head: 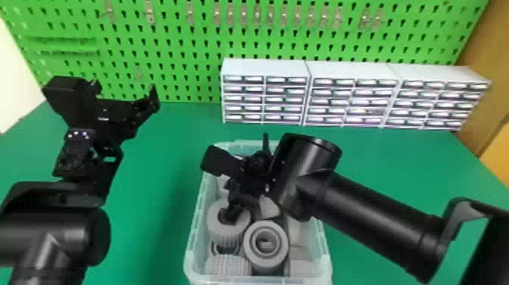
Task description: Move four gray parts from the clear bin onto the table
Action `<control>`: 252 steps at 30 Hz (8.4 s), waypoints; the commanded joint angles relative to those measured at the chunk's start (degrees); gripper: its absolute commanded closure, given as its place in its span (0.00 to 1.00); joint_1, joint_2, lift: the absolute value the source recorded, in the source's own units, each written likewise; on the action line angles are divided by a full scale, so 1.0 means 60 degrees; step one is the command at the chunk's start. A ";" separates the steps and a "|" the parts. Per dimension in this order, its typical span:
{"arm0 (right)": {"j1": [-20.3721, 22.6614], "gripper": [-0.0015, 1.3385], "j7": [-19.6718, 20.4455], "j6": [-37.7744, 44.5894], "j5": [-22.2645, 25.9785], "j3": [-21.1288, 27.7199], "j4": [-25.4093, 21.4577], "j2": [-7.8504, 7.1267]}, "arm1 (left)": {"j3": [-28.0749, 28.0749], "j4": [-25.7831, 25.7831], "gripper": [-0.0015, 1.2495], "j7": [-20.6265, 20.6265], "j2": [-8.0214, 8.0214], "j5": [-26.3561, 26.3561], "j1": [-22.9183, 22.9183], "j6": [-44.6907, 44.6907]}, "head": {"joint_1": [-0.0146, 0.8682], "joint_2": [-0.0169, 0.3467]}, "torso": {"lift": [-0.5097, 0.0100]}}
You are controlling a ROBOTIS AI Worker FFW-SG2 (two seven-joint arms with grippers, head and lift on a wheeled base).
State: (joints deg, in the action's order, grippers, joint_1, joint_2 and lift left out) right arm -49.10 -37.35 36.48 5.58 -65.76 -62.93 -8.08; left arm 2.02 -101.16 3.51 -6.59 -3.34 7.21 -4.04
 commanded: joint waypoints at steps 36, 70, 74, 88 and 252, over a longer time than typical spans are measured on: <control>0.0200 0.84 0.0424 -0.0088 -0.0021 0.0150 -0.0206 0.0013 | 0.0045 0.0000 0.07 0.0001 -0.0015 -0.0015 -0.0103 0.0000 | 0.79 0.12 | 0.89; 0.2896 0.84 0.0409 0.1816 -0.4211 0.5042 -0.5142 -0.0280 | 0.0220 -0.0191 0.07 0.0001 0.0000 -0.0015 -0.0366 -0.0088 | 0.79 0.12 | 0.89; 0.3321 0.84 0.0409 0.2241 -0.4650 0.5599 -0.5743 -0.0353 | 0.0235 -0.0220 0.07 0.0001 0.0000 -0.0015 -0.0381 -0.0103 | 0.79 0.12 | 0.89; 0.4683 0.84 0.0409 0.3515 -0.5851 0.7752 -0.7047 -0.0397 | 0.0220 -0.0234 0.07 0.0001 0.0000 -0.0030 -0.0396 -0.0117 | 0.79 0.12 | 0.89; 0.1812 0.40 -0.2360 0.6415 -0.2219 0.2992 -0.7237 -0.3356 | -0.0292 0.0176 0.08 0.0001 0.0029 0.0029 -0.0161 -0.0396 | 0.79 0.12 | 0.89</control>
State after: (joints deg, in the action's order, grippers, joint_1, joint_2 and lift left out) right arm -36.58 -51.50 75.76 -9.71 -47.17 -106.33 -27.87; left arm 0.56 -100.26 3.51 -6.41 -3.16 6.17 -6.30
